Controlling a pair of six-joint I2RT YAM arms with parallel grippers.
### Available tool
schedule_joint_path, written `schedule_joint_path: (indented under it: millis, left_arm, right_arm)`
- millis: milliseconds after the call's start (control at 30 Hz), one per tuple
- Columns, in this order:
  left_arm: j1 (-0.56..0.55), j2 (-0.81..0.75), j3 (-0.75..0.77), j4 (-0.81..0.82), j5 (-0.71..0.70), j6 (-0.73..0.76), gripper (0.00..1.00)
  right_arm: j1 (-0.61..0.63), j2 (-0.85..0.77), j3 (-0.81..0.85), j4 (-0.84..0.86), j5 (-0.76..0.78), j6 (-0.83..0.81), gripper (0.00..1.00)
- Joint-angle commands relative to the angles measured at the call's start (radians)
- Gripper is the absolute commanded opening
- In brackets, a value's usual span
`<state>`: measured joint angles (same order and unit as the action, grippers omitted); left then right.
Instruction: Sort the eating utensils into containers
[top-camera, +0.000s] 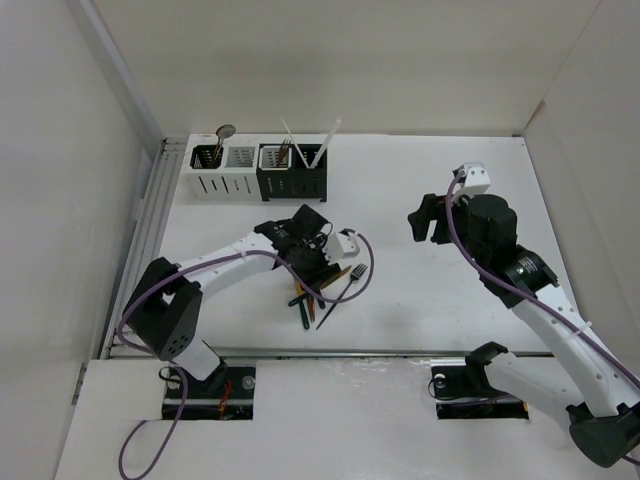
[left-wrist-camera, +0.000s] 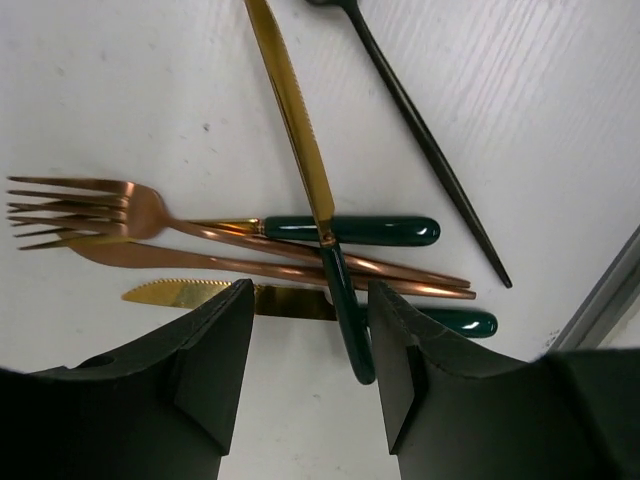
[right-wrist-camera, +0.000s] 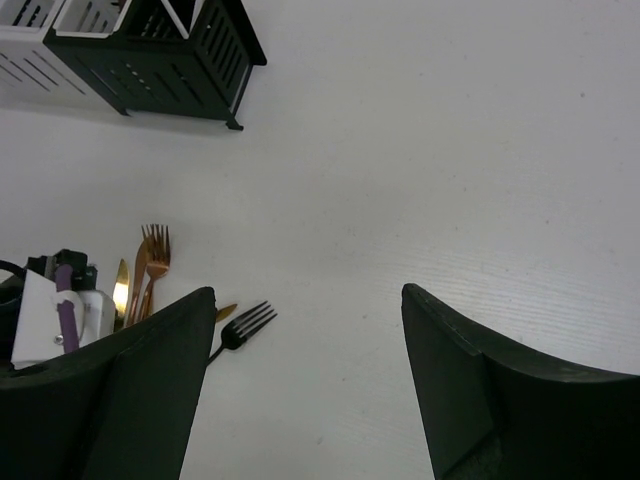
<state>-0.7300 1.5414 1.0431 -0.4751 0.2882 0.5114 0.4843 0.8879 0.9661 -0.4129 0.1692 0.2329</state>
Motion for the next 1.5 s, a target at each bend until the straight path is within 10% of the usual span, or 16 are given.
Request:
schedule_joint_path:
  millis: [0,467,833,1000,1300,1467]
  left_arm:
    - [-0.011,0.02,-0.034,-0.046,-0.02,0.035,0.46]
    - [-0.025,0.141,-0.064,0.032,-0.089,0.013,0.44]
    - [-0.034,0.169,-0.054,0.041,-0.078,-0.005,0.0]
    - [-0.034,0.122,0.017,0.004,-0.049,-0.017,0.0]
    - [0.177,0.065,0.346,-0.014,0.037,-0.109,0.0]
    - [0.334,-0.016,0.365,0.237,0.066,-0.163,0.0]
  right_arm:
    - [0.005,-0.024,0.003,0.002,0.013,0.009,0.79]
    - [0.005,-0.033,0.003,0.002,0.013,0.009,0.79]
    - [0.005,-0.015,0.013,-0.007,0.023,0.0,0.79]
    - [0.005,0.005,0.013,0.025,0.013,0.0,0.79]
    - [0.005,0.092,0.04,0.146,0.003,-0.02,0.79]
    - [0.005,0.198,0.117,0.21,-0.031,-0.049,0.79]
